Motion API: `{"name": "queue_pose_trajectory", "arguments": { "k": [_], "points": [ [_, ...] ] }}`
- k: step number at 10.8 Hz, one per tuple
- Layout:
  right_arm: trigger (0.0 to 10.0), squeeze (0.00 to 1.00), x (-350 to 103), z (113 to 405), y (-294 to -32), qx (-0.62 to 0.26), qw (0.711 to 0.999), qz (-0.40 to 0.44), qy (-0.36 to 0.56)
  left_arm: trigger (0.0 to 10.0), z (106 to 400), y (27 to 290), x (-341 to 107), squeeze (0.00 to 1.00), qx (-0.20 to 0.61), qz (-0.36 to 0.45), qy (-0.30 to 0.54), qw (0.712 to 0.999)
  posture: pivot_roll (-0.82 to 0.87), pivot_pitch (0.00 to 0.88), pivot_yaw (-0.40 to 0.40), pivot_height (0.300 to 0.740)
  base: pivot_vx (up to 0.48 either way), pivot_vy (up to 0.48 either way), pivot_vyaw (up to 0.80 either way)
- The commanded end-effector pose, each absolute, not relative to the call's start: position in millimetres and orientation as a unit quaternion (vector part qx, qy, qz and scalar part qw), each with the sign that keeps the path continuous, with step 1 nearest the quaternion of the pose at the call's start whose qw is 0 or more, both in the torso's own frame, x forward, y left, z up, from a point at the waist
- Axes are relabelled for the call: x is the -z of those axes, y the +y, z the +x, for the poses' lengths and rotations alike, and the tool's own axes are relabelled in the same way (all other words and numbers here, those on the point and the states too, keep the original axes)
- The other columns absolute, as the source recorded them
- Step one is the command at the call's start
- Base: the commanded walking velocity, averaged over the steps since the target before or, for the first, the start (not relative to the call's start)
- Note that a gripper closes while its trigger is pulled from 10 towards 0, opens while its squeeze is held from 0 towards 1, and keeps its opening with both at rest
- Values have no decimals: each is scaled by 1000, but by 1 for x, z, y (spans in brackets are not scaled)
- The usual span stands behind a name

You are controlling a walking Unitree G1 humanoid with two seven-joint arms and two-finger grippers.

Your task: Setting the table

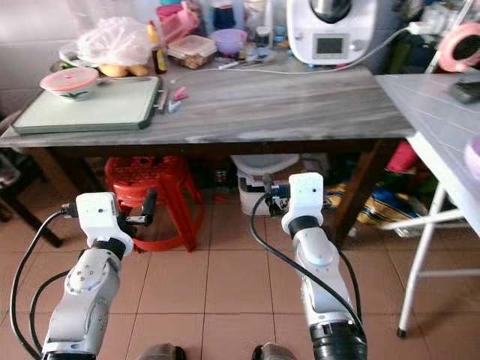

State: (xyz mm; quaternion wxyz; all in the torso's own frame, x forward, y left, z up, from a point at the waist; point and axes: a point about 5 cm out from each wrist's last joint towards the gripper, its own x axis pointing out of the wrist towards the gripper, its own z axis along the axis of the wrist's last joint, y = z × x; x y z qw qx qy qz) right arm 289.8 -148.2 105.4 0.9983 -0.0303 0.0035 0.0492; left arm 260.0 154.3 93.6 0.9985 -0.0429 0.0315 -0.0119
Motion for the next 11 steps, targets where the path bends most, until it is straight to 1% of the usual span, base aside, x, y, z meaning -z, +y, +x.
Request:
{"name": "queue_pose_trajectory", "arguments": {
  "k": [1, 2, 3, 4, 8, 11],
  "points": [
    [10000, 0, -110, 289, -149, -46, 999, -26, -6, 10000, 257, 154, -98, 0, 25, -37, 20, 999, 2, 42, 49, 740, 0, 0, 0],
    [10000, 0, -109, 288, -151, -42, 999, -22, -1, 10000, 256, 153, -98, 0, 27, -36, 19, 999, 1, 42, 49, 740, 0, 0, 0],
    [10000, 0, -108, 288, -151, -42, 999, -21, 0, 10000, 256, 152, -98, 0, 29, -38, 20, 999, 0, 42, 49, 740, 0, -349, -800],
    [10000, 0, -109, 289, -151, -43, 999, -24, -2, 10000, 257, 151, -99, 0, 33, -42, 19, 998, 0, 42, 49, 740, 0, -382, 0],
    [10000, 0, -103, 282, -152, -41, 999, -30, 9, 10000, 253, 153, -98, 0, 38, -39, 22, 998, 4, 49, 48, 740, 284, -379, 0],
    [10000, 0, -111, 288, -151, -48, 998, -31, -4, 10000, 254, 148, -100, 0, 44, -42, 20, 998, -2, 62, 52, 740, 280, -379, 0]
  ]
}}
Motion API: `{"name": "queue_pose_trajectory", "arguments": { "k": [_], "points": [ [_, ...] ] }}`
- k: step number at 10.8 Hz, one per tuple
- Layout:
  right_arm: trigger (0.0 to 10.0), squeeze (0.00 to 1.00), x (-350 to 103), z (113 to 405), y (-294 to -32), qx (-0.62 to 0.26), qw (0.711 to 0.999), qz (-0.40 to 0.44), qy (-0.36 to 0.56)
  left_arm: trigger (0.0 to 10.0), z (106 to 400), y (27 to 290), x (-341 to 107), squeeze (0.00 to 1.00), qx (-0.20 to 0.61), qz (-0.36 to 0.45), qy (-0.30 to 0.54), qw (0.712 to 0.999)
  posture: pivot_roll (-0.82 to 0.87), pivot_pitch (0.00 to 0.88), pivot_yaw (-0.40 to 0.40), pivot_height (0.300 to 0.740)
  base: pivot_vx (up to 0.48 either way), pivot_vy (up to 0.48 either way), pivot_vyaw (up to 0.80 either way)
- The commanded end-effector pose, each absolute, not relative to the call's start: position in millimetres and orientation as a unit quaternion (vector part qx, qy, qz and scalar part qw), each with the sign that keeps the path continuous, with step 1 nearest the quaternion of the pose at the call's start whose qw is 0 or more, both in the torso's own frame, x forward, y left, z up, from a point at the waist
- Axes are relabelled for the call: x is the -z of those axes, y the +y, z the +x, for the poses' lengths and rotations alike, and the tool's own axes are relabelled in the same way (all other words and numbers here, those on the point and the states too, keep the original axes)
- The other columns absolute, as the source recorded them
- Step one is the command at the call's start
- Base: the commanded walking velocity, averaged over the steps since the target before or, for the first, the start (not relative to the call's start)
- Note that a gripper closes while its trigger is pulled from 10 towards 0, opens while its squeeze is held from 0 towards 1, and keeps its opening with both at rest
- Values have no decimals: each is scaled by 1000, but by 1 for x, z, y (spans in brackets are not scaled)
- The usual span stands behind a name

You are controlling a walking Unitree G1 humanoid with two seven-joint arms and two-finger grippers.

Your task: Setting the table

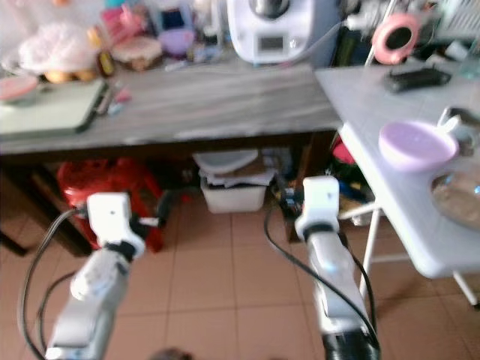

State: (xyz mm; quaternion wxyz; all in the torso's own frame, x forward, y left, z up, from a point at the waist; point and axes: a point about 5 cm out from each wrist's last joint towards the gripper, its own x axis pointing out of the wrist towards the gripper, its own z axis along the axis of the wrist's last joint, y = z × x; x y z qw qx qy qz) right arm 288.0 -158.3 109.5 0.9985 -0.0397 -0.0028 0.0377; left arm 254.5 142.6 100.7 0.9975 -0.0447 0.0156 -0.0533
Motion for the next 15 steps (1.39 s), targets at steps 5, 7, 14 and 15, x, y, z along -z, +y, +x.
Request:
{"name": "queue_pose_trajectory", "arguments": {
  "k": [5, 7, 14, 15],
  "points": [
    [10000, 0, -122, 286, -138, -98, 992, -67, -40, 10000, 252, 151, -102, 0, 38, -40, 21, 998, 6, 66, 52, 740, 280, -346, 0],
    [10000, 0, -133, 286, -131, -118, 989, -57, -64, 10000, 254, 154, -102, 0, 14, -35, 17, 999, 5, 59, 50, 740, 0, 0, 0],
    [10000, 0, -139, 284, -125, -141, 983, -80, -82, 10000, 255, 162, -100, 0, -23, -45, 30, 998, 8, 62, 34, 740, 0, 0, 0],
    [10000, 0, -138, 284, -126, -141, 984, -80, -80, 10000, 255, 163, -99, 0, -24, -42, 29, 998, 9, 62, 33, 740, 0, 0, 0]
  ]
}}
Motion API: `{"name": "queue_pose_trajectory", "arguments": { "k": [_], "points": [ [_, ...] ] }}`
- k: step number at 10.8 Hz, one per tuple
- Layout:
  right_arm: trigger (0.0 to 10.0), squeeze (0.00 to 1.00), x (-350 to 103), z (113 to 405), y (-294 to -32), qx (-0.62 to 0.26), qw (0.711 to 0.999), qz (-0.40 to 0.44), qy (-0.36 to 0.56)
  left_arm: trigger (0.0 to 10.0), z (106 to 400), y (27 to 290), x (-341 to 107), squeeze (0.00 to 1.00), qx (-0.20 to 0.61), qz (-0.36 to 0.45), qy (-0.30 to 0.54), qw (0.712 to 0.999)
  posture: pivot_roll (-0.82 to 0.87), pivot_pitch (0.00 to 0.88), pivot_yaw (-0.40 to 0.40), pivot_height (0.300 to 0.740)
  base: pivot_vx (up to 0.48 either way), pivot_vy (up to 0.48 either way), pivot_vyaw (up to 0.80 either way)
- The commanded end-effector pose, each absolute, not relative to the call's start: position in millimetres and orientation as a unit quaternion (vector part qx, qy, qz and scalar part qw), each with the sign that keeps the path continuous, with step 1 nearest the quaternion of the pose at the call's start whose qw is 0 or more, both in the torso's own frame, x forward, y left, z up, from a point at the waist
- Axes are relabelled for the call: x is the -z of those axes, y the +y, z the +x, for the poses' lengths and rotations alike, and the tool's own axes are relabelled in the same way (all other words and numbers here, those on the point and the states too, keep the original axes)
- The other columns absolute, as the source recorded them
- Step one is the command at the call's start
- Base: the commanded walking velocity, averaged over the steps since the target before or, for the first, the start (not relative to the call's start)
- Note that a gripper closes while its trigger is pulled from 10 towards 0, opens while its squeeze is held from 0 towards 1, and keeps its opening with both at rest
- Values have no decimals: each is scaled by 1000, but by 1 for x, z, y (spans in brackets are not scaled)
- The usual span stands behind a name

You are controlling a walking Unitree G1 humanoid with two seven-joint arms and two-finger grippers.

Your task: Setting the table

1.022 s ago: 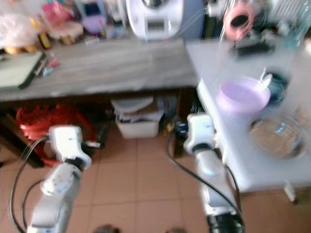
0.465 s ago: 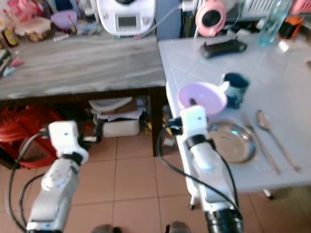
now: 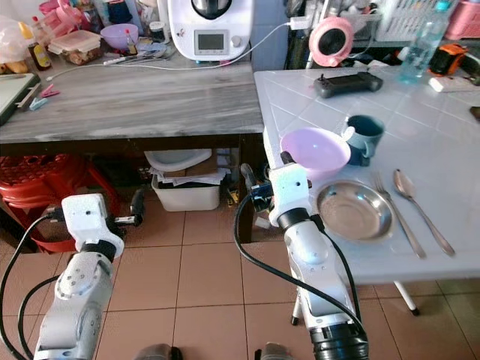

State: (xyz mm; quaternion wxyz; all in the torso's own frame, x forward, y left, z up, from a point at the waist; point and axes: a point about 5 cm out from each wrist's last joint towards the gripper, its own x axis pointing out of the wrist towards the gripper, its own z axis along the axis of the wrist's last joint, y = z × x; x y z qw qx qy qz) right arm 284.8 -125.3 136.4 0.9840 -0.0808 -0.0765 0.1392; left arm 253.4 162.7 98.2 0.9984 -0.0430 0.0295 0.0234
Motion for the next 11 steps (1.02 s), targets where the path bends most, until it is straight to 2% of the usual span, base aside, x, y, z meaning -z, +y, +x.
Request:
{"name": "queue_pose_trajectory", "arguments": {
  "k": [1, 3, 9, 11],
  "points": [
    [10000, 0, -137, 284, -127, -138, 984, -79, -76, 10000, 254, 163, -99, 0, -24, -40, 30, 998, 8, 61, 34, 740, 0, 0, 0],
    [10000, 0, -137, 284, -127, -136, 985, -71, -73, 10000, 254, 163, -100, 0, -24, -40, 32, 998, 4, 69, 40, 740, 0, 0, 0],
    [10000, 0, -131, 284, -133, -112, 989, -73, -58, 10000, 255, 162, -100, 0, -19, -36, 34, 999, 6, 73, 46, 740, -261, 0, 0],
    [10000, 0, -131, 286, -136, -102, 990, -80, -58, 10000, 256, 161, -100, 0, -16, -35, 32, 999, 4, 71, 47, 740, 0, 0, 0]
  ]
}}
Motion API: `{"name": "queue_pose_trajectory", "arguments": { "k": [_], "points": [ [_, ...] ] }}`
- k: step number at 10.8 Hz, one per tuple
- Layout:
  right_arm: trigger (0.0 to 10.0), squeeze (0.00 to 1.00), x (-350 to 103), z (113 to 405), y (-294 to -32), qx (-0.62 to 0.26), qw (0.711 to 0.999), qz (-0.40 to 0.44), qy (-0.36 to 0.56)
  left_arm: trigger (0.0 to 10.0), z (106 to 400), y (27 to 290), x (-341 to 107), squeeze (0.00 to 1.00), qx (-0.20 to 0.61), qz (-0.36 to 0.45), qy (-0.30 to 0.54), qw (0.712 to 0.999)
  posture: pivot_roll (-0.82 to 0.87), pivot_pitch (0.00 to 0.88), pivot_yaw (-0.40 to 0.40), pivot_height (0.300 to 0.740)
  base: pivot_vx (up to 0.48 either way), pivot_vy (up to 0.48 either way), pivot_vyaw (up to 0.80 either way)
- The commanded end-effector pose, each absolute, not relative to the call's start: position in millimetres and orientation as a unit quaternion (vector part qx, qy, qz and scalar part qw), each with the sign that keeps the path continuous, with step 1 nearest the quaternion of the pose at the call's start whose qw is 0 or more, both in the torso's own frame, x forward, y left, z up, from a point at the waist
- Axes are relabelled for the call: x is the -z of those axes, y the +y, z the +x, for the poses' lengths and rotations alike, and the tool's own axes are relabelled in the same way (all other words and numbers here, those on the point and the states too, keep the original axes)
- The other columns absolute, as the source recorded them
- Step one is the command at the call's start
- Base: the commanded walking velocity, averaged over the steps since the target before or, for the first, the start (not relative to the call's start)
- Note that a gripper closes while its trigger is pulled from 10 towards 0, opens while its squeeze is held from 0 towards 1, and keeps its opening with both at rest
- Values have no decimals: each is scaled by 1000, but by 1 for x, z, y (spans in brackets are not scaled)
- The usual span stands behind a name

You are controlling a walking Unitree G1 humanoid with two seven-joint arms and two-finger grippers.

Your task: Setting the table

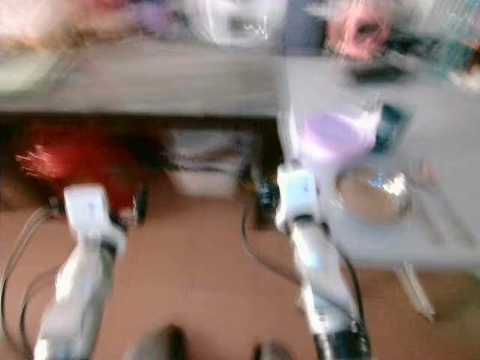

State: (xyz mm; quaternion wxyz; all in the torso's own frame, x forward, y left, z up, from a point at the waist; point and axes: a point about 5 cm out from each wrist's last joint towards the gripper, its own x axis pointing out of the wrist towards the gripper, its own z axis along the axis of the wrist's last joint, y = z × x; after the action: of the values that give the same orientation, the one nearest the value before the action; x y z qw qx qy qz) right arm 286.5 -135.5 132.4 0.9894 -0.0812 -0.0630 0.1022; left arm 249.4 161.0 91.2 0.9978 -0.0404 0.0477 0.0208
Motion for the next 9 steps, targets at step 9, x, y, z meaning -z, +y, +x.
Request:
{"name": "queue_pose_trajectory", "arguments": {
  "k": [9],
  "points": [
    [10000, 0, -125, 285, -136, -92, 992, -77, -44, 10000, 247, 153, -104, 0, 16, -47, 24, 998, 10, 78, 49, 740, 0, -234, 0]
  ]
}}
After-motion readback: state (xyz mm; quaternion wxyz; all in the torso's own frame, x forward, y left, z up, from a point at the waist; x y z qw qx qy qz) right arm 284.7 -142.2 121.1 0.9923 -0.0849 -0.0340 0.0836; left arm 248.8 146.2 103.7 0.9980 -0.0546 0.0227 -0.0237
